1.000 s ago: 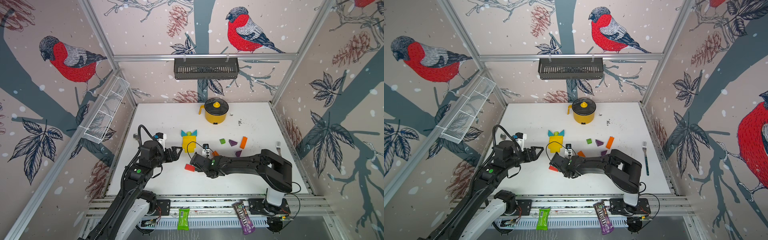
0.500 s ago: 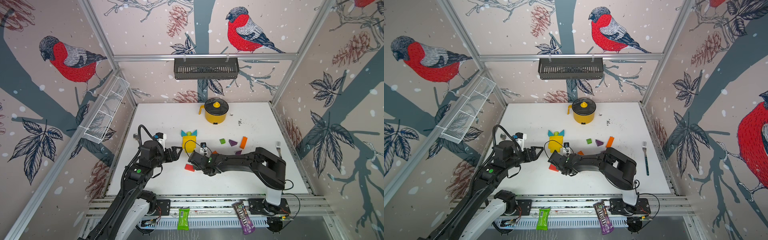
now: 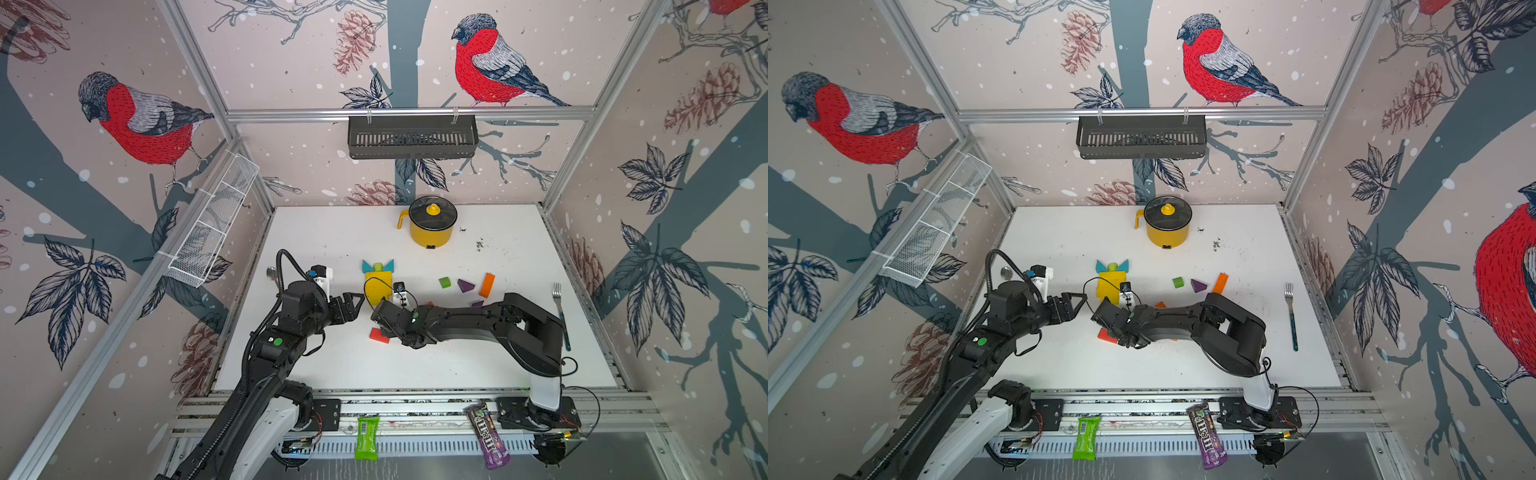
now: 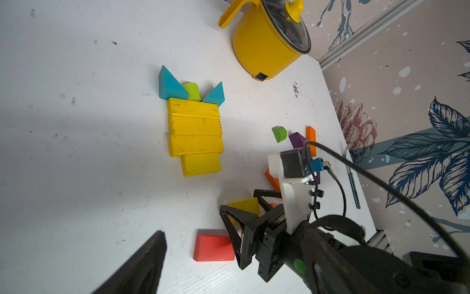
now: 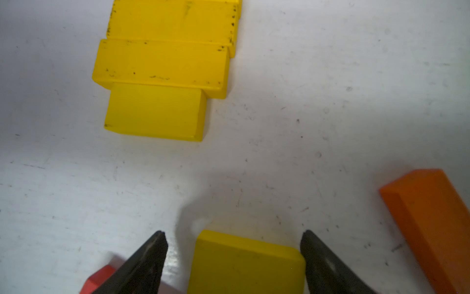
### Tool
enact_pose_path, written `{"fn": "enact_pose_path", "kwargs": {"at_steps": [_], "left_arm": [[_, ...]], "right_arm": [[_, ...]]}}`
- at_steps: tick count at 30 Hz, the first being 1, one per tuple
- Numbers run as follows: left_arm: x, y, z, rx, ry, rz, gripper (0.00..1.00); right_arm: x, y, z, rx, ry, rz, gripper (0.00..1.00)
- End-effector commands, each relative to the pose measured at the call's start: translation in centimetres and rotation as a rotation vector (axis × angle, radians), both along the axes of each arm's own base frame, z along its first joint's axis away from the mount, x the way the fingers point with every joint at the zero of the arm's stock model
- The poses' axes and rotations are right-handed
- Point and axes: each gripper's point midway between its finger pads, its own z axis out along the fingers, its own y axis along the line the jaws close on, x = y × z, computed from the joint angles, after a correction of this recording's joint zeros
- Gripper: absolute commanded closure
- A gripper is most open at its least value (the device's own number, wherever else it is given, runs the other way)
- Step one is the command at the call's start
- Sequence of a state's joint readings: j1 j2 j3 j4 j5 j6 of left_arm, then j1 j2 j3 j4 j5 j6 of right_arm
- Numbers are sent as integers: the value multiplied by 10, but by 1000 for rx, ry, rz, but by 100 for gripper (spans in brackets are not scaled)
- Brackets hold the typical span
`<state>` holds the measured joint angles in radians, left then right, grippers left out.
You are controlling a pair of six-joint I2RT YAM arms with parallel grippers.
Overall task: Assemble a carrot with building blocks
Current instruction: Pick up the building block from the center of the board, then assemble the building block at the center of the board.
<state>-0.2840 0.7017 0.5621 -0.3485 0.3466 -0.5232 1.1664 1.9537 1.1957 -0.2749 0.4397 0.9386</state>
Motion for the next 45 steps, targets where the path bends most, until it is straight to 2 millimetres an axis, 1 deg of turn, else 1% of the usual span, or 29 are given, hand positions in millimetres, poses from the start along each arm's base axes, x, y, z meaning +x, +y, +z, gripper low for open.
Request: {"fn": "enact_pose_path", "kwargs": {"at_steps": [1, 3, 5, 7, 9, 14, 18, 20, 24, 26, 27, 30, 32, 35, 37, 41, 45], "left_arm": [[2, 0, 3, 6, -18, -1, 16], [2, 0, 3, 4, -18, -4, 15], [2, -1, 3, 3, -19, -5, 15], [2, -1, 3, 4, -19, -5, 15], [2, 0, 3, 4, -19, -4, 15], [2, 0, 3, 5, -20, -4, 15], [2, 0, 3, 4, -18, -4, 15], [1, 0, 3, 4, -20, -4, 15], [2, 2, 5, 9, -24, 10, 15], [4, 8, 6, 22, -25, 48, 15], [6, 16, 7, 43, -26, 95, 15], [13, 53, 7, 131, -23, 295, 12], [14, 70, 8, 145, -21, 383, 11], [17, 86, 7, 147, -7, 456, 11], [19, 91, 3, 146, 17, 471, 11], [22, 87, -5, 143, 58, 445, 10], [21, 85, 0, 128, 32, 437, 10]], "right_arm": [[4, -16, 1, -98, -38, -36, 15], [1, -23, 0, -121, -32, -61, 15], [-4, -24, -1, -121, -26, -68, 16], [-8, -26, -2, -120, -24, -75, 20], [-9, -25, -6, -111, -11, -72, 21], [-9, -22, -8, -101, -5, -64, 31], [-9, -20, -3, -82, -14, -58, 43], [-8, -18, -1, -75, -18, -55, 45], [-6, -11, 8, -59, -34, -48, 47], [-3, -4, 16, -46, -48, -43, 47], [-1, 1, 21, -35, -57, -38, 47], [6, 19, 34, 1, -73, -22, 47], [10, 31, 38, 15, -76, -10, 47], [14, 46, 37, 27, -73, -1, 47], [17, 52, 35, 34, -68, -4, 47], [17, 54, 27, 37, -47, -18, 47], [16, 57, 15, 30, -24, -18, 46]]}}
